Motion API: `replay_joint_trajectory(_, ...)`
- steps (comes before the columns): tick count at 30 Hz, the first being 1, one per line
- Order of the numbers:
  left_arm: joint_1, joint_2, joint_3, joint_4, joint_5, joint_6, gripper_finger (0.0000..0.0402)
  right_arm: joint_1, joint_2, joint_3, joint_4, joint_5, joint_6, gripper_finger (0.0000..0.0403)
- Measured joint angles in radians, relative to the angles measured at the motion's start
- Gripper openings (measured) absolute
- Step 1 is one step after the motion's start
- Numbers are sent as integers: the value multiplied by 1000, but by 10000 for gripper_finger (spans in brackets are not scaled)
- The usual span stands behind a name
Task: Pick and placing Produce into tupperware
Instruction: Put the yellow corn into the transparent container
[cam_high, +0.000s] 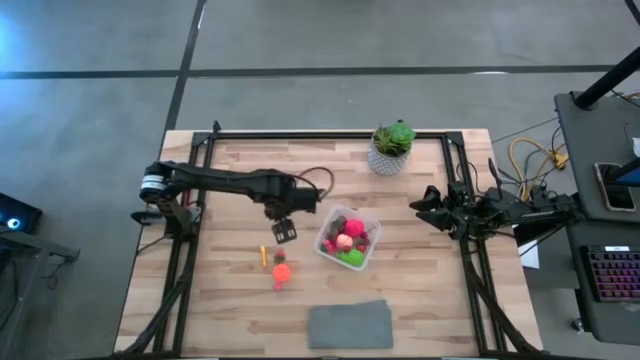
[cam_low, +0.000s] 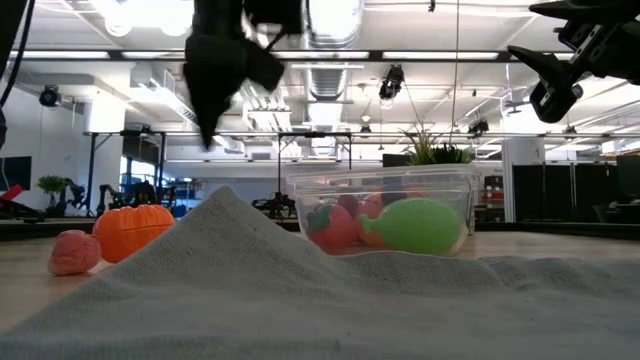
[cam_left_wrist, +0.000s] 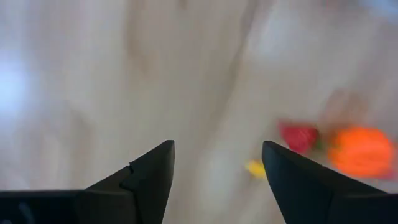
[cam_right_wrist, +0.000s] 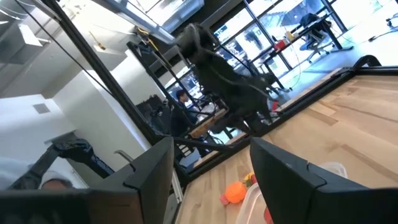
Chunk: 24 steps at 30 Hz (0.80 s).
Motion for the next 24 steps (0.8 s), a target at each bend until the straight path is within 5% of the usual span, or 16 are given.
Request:
replay_joint_trajectory(2, 5, -1, -41, -47, 77, -154, 228, 0, 0, 0, 0, 0, 0, 206)
replay_joint_trajectory(14, -88, -101, -298, 75, 61, -578, 228, 0, 5, 0, 0, 0, 0, 206)
replay_joint_trajectory(24, -194, -243, -390, 143, 23, -1234, 228, 0, 5, 0, 0, 0, 0, 206)
